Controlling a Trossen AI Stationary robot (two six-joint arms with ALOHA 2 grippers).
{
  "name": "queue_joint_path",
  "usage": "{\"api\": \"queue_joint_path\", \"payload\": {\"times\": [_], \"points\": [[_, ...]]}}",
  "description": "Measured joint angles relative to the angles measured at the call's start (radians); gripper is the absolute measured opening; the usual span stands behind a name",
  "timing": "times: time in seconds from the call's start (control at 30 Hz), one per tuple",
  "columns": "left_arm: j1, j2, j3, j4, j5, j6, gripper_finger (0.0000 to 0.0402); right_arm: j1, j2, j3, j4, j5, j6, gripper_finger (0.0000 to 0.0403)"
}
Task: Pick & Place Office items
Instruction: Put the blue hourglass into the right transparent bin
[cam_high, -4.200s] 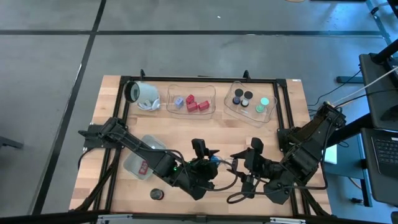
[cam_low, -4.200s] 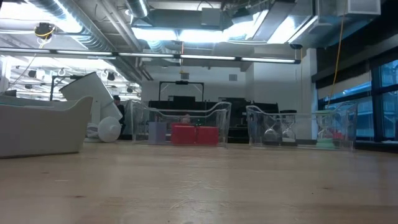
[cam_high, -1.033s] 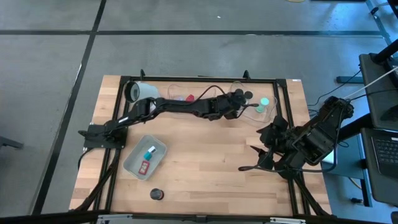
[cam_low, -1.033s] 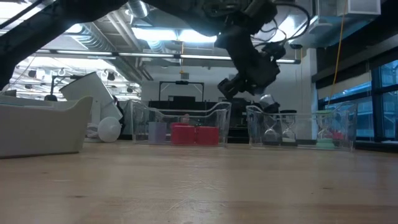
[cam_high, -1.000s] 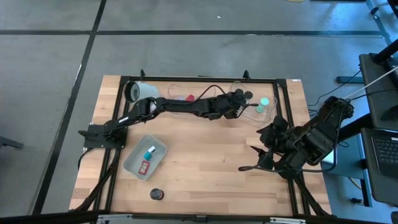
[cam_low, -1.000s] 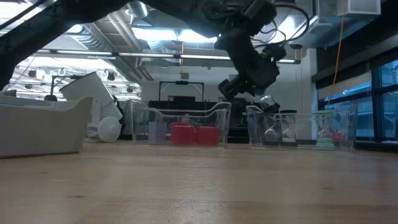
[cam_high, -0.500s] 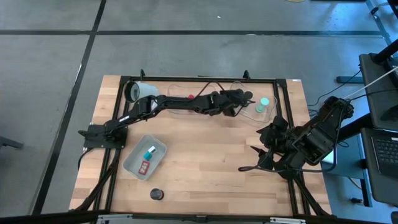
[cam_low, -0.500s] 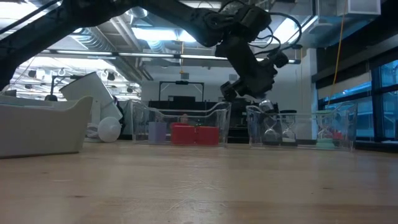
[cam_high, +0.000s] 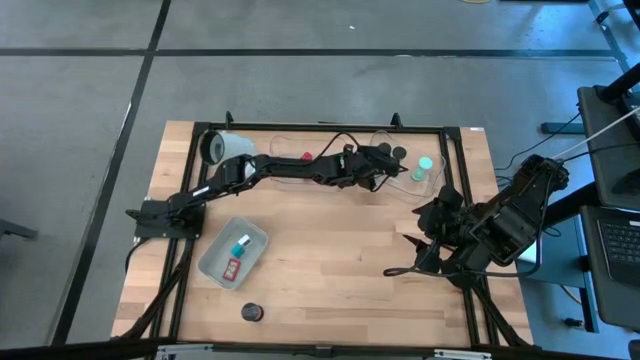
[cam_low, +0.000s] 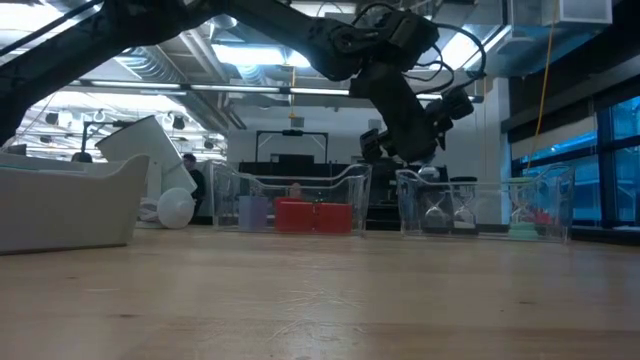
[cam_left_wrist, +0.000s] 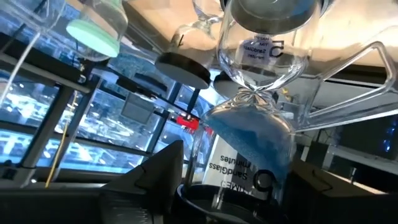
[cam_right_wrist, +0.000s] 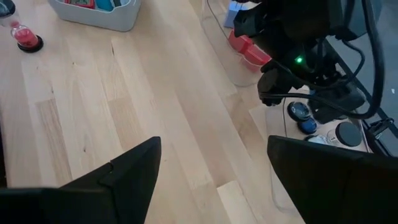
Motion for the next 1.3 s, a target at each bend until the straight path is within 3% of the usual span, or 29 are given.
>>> {"api": "queue_joint_path", "payload": {"times": [0.73,1.3], "points": [[0.003,0.044,0.001,0.041,0.043,0.061,0.0198,-0.018,0.0,0.0,0.0,0.011,0.001,0.0297],[0.007,0.044,0.001,0.042,0.048,-0.04,0.0205,-0.04,0.0,0.0,0.0,0.022,-0.022,0.0297]]}}
